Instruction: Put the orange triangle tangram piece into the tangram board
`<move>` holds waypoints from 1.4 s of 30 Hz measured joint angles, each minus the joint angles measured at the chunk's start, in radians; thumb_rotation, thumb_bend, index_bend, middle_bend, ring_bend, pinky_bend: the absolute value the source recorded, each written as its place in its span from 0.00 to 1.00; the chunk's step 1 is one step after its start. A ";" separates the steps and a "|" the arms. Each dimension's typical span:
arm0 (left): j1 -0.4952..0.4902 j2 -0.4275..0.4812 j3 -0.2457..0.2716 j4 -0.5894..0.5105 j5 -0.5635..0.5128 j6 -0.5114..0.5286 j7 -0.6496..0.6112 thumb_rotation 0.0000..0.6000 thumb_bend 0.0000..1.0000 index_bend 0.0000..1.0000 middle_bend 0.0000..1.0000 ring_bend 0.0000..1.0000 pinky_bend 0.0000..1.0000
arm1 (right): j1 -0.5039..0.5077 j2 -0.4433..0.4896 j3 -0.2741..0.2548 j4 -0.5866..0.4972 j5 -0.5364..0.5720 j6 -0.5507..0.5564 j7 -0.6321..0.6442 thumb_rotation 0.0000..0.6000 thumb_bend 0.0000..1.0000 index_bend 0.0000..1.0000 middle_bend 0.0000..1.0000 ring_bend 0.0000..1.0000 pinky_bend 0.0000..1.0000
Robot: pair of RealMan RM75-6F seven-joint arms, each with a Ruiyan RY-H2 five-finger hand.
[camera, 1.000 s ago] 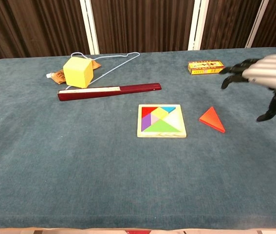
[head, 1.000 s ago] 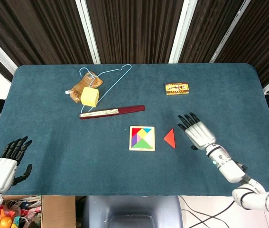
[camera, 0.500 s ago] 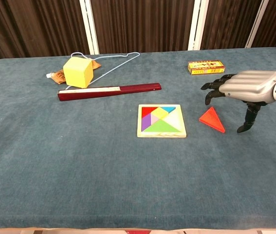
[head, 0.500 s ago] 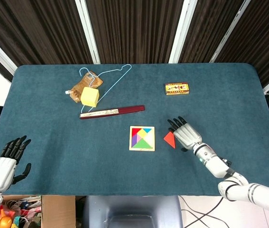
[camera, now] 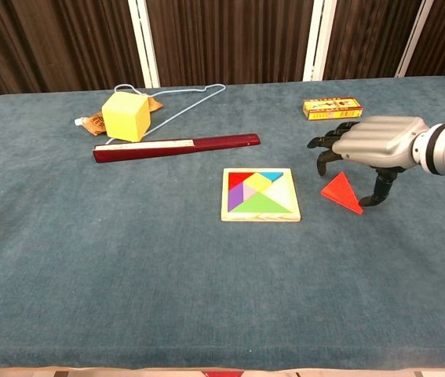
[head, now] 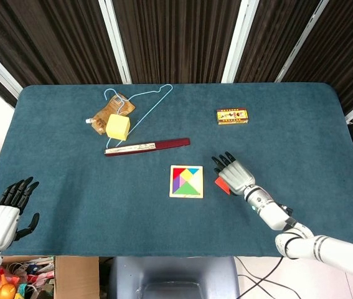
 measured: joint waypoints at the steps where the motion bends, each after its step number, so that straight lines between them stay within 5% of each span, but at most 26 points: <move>1: 0.000 0.001 0.000 0.000 0.000 0.000 -0.001 1.00 0.48 0.00 0.00 0.00 0.11 | 0.003 -0.002 -0.003 -0.003 0.011 0.002 -0.015 1.00 0.37 0.38 0.00 0.00 0.00; 20: 0.002 0.002 0.000 0.000 0.003 0.009 -0.006 1.00 0.48 0.00 0.00 0.00 0.11 | 0.033 0.003 -0.054 -0.034 0.121 0.034 -0.104 1.00 0.37 0.38 0.00 0.00 0.00; 42: 0.005 0.008 0.002 0.000 0.003 0.011 -0.010 1.00 0.48 0.00 0.00 0.00 0.11 | 0.057 -0.017 -0.090 -0.024 0.163 0.062 -0.124 1.00 0.44 0.57 0.00 0.00 0.00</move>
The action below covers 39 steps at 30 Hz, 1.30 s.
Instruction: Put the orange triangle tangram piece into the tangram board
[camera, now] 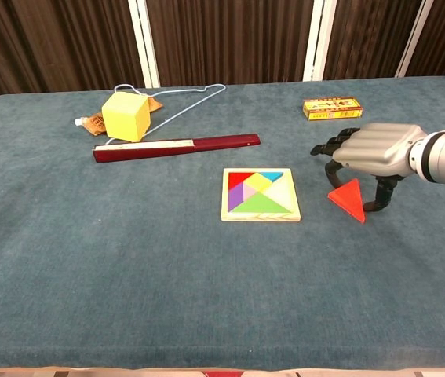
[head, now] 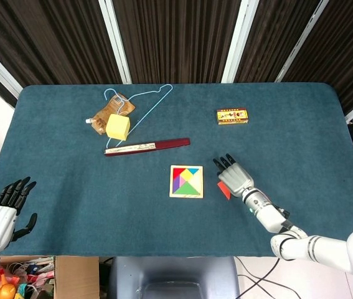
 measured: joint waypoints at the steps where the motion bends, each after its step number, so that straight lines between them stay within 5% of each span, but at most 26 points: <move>1: 0.000 0.000 0.000 0.000 0.001 0.000 0.000 1.00 0.48 0.00 0.00 0.00 0.11 | 0.001 -0.001 -0.002 0.001 0.000 0.001 -0.001 1.00 0.46 0.59 0.00 0.00 0.00; 29: -0.005 -0.008 0.001 0.002 0.001 -0.010 0.012 1.00 0.48 0.00 0.00 0.00 0.12 | 0.011 0.049 0.041 -0.061 -0.015 0.021 0.132 1.00 0.54 0.64 0.00 0.00 0.00; 39: -0.007 -0.011 -0.002 0.003 -0.008 -0.016 0.018 1.00 0.48 0.00 0.00 0.00 0.12 | 0.083 0.024 0.061 -0.080 -0.012 0.025 0.019 1.00 0.54 0.64 0.01 0.00 0.00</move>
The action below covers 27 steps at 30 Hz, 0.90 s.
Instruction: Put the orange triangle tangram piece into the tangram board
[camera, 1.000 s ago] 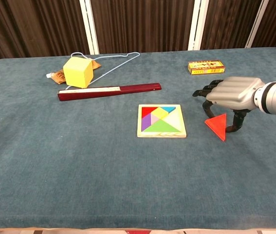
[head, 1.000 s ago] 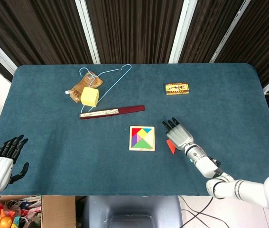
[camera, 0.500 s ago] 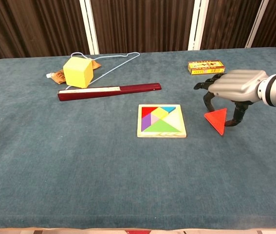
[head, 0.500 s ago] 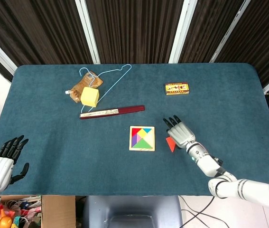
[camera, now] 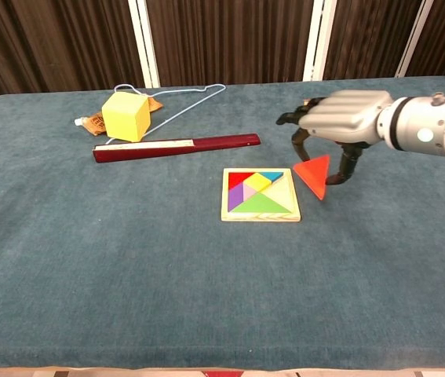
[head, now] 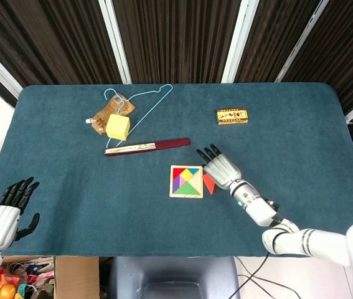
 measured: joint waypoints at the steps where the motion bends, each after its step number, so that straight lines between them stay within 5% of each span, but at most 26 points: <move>1: 0.000 0.000 -0.001 0.001 -0.001 0.000 -0.001 1.00 0.48 0.00 0.00 0.00 0.12 | 0.010 -0.005 -0.003 0.001 -0.006 0.002 -0.025 1.00 0.54 0.65 0.01 0.00 0.00; 8: -0.005 -0.003 -0.001 0.004 -0.008 -0.014 0.002 1.00 0.48 0.00 0.00 0.00 0.12 | 0.052 -0.056 -0.024 0.040 -0.043 0.023 -0.137 1.00 0.54 0.65 0.01 0.00 0.00; 27: -0.014 -0.011 -0.012 0.008 -0.036 -0.036 0.016 1.00 0.48 0.00 0.00 0.00 0.12 | 0.102 -0.160 -0.026 0.156 -0.001 -0.011 -0.165 1.00 0.54 0.64 0.01 0.00 0.00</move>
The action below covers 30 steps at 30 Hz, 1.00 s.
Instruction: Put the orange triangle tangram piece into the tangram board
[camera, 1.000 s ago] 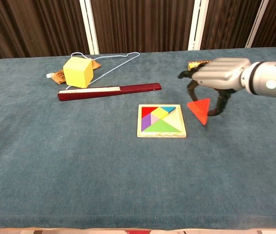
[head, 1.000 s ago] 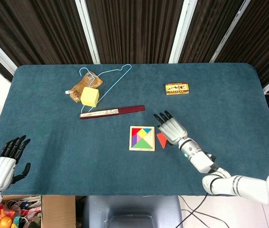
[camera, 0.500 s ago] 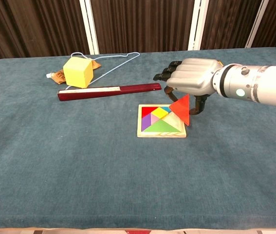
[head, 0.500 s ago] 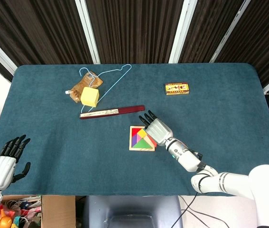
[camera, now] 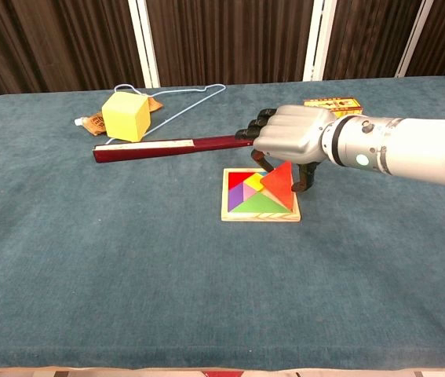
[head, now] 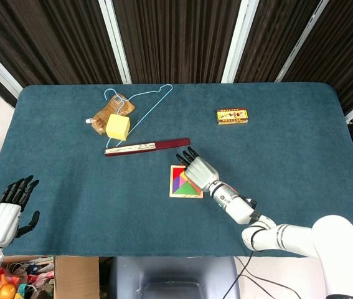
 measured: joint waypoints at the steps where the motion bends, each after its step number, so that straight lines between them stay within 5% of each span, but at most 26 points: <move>1: 0.000 0.000 0.000 0.000 -0.001 -0.001 -0.001 1.00 0.48 0.00 0.00 0.00 0.12 | 0.001 -0.002 0.000 0.005 0.003 -0.001 -0.002 1.00 0.54 0.64 0.01 0.00 0.00; 30: -0.007 -0.001 -0.005 -0.005 -0.012 -0.011 0.008 1.00 0.48 0.00 0.00 0.00 0.12 | 0.006 -0.009 -0.018 0.000 0.018 0.009 -0.025 1.00 0.54 0.47 0.02 0.00 0.00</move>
